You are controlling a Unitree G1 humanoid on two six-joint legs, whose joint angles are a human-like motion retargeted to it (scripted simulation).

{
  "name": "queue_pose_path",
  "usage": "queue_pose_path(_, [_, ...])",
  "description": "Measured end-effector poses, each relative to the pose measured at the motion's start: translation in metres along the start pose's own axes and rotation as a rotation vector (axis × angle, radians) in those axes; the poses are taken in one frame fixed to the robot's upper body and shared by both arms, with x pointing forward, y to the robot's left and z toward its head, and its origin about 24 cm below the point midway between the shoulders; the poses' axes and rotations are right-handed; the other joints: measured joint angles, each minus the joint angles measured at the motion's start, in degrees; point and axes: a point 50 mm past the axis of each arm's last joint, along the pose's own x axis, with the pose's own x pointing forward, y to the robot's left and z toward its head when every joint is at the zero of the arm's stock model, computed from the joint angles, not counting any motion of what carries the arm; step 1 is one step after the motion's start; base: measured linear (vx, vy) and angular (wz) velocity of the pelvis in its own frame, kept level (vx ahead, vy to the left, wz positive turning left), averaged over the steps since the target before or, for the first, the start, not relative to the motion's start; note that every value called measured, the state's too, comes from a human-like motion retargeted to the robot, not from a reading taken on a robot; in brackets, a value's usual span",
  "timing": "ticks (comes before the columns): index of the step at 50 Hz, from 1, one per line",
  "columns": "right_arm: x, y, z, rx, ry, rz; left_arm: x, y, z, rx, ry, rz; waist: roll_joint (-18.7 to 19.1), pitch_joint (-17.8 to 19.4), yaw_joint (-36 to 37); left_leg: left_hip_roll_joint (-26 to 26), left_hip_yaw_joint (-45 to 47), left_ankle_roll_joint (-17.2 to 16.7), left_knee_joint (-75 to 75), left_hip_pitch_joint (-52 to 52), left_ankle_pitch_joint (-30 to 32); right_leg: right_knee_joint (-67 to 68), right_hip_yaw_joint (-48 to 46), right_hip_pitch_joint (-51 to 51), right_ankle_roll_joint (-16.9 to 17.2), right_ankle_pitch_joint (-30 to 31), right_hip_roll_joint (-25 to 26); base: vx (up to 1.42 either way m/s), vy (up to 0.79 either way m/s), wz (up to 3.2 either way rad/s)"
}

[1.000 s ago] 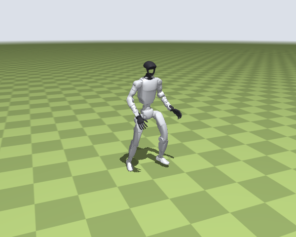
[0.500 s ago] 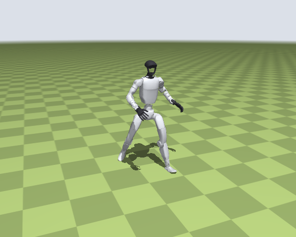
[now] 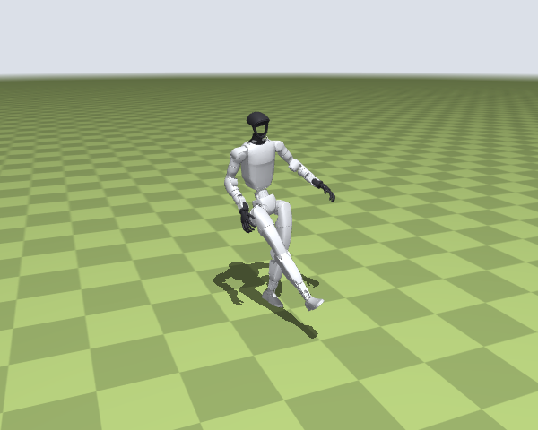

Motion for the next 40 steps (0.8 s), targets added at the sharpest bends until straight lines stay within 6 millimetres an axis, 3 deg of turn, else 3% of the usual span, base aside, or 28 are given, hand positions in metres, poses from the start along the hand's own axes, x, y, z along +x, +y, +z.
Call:
queue_pose_path(2, [0.009, -0.003, 0.012, 0.007, -0.037, -0.024, 0.006, 0.015, 0.014, -0.069, -0.043, 0.079, -0.30, 0.23, -2.04, -0.47, -0.98, -0.30, 2.66, -0.58, -0.80, 0.88, -3.19, -3.44, 0.07, 5.00, -1.07, 0.21, 0.05, 0.85])
queue_pose_path(5, [0.014, -0.014, 0.021, 0.005, -0.086, -0.043, 0.006, 0.021, 0.016, -0.056, -0.059, 0.093, -0.58, 0.01, -4.08, 1.13, -2.42, -2.30, 5.00, 1.18, -2.32, 2.99, 0.21, -6.22, 1.63, 3.53, 0.19, 0.23, -0.09, 0.78])
queue_pose_path(8, [0.027, -0.023, 0.038, 0.006, -0.129, -0.065, 0.008, 0.027, 0.021, -0.030, -0.081, 0.082, 0.67, -0.75, -6.01, 2.03, -3.84, -1.34, 6.71, 0.58, -2.82, -0.65, 3.00, -4.86, 1.28, 3.54, -0.26, 0.16, 0.05, 0.76])
queue_pose_path(13, [0.036, -0.030, 0.059, 0.070, -0.189, -0.137, 0.000, 0.024, 0.000, -0.002, -0.023, 0.051, 0.73, -2.89, -3.39, 3.17, -3.34, -1.24, 4.68, 1.27, -2.57, 0.42, 0.81, -0.23, 0.90, 4.30, -0.85, 0.14, -0.05, -0.09])
queue_pose_path(17, [0.040, -0.029, 0.074, 0.100, -0.229, -0.140, -0.015, 0.014, -0.035, -0.021, 0.110, 0.041, 0.34, -5.64, 1.56, 3.31, -0.94, -0.87, 2.11, 0.42, -1.83, 3.20, 2.15, 4.66, 0.02, 2.31, -1.37, 0.07, -0.06, -0.70])
queue_pose_path(22, [0.045, -0.020, 0.099, 0.078, -0.304, -0.117, -0.051, -0.012, -0.094, -0.132, 0.365, 0.045, 0.90, -9.51, 8.83, 4.66, 4.07, -0.46, -1.11, -2.71, -1.20, 12.40, 7.23, 9.67, -2.60, -3.73, -1.98, 0.00, -0.05, -1.11])
queue_pose_path(29, [0.048, -0.004, 0.134, 0.019, -0.416, -0.001, -0.136, -0.078, -0.166, -0.302, 0.804, -0.056, 2.94, -14.83, 17.00, 8.94, 11.02, -1.11, -7.26, -7.20, 0.17, 29.23, 9.92, 16.04, -4.97, -13.89, -6.04, -0.06, -0.06, -1.10])
queue_pose_path(32, [0.045, 0.002, 0.136, 0.006, -0.438, 0.033, -0.176, -0.105, -0.182, -0.324, 0.949, -0.145, 3.42, -17.52, 19.79, 10.95, 13.55, -1.60, -9.72, -9.21, 0.95, 31.84, 8.09, 20.07, -5.46, -16.67, -9.07, -0.09, -0.12, -0.97])
queue_pose_path(35, [0.046, 0.008, 0.143, -0.018, -0.456, 0.066, -0.201, -0.126, -0.186, -0.364, 1.037, -0.240, 2.53, -19.81, 22.94, 11.67, 16.89, -1.95, -12.89, -11.78, 2.55, 33.87, 8.87, 21.37, -4.69, -18.87, -12.66, -0.13, -0.17, -1.10])
queue_pose_path(40, [0.039, 0.018, 0.134, -0.036, -0.445, 0.088, -0.216, -0.145, -0.180, -0.411, 1.031, -0.266, 0.44, -23.00, 26.64, 13.07, 21.64, -2.60, -17.58, -15.80, 5.94, 31.08, 12.65, 23.46, -2.33, -18.26, -15.34, -0.16, -0.23, -0.95])
